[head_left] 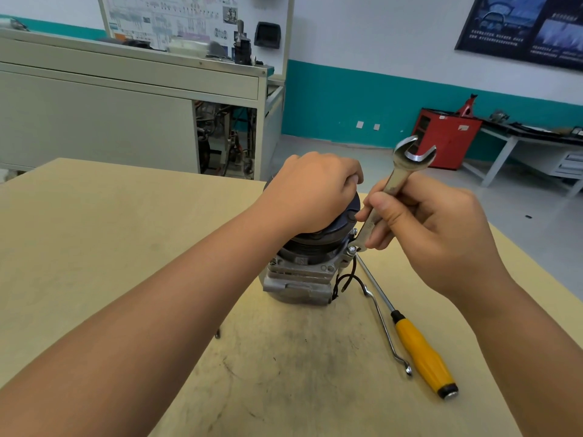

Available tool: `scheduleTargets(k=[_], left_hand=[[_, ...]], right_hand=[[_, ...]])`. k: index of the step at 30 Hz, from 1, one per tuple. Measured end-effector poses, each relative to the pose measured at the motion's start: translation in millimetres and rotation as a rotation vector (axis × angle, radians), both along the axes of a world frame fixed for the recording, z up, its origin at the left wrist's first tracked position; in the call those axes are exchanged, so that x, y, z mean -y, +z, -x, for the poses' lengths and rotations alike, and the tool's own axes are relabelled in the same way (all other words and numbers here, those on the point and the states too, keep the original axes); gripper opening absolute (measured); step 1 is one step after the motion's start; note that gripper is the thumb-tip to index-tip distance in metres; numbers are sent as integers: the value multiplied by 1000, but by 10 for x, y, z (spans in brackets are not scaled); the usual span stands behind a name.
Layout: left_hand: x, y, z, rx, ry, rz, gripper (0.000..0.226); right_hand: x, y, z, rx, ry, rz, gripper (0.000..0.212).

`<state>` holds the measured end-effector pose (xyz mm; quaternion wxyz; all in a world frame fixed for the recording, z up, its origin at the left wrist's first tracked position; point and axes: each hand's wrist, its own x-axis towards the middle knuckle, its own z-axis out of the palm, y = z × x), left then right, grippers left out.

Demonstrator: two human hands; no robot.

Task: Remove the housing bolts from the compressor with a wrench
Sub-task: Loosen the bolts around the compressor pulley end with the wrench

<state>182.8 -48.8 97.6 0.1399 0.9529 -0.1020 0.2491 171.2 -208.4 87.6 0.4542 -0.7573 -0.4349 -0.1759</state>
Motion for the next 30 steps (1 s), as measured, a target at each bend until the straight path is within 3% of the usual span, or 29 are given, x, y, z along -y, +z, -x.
scheduleTargets(k=[6, 12, 17, 24, 30], left_hand=[[0, 8, 4, -22, 4, -9, 14], [-5, 1, -7, -16, 8, -8, 14], [8, -2, -6, -7, 22, 5, 20], [12, -5, -1, -12, 31, -18, 15], [0, -7, -5, -57, 48, -50, 33]], right_hand=[[-9, 9, 5, 13, 3, -11, 15], [-12, -24, 3, 43, -5, -2, 7], [9, 34, -4, -50, 37, 30, 18], [67, 7, 23, -103, 60, 86, 12], [78, -29, 22, -74, 0, 23, 16]])
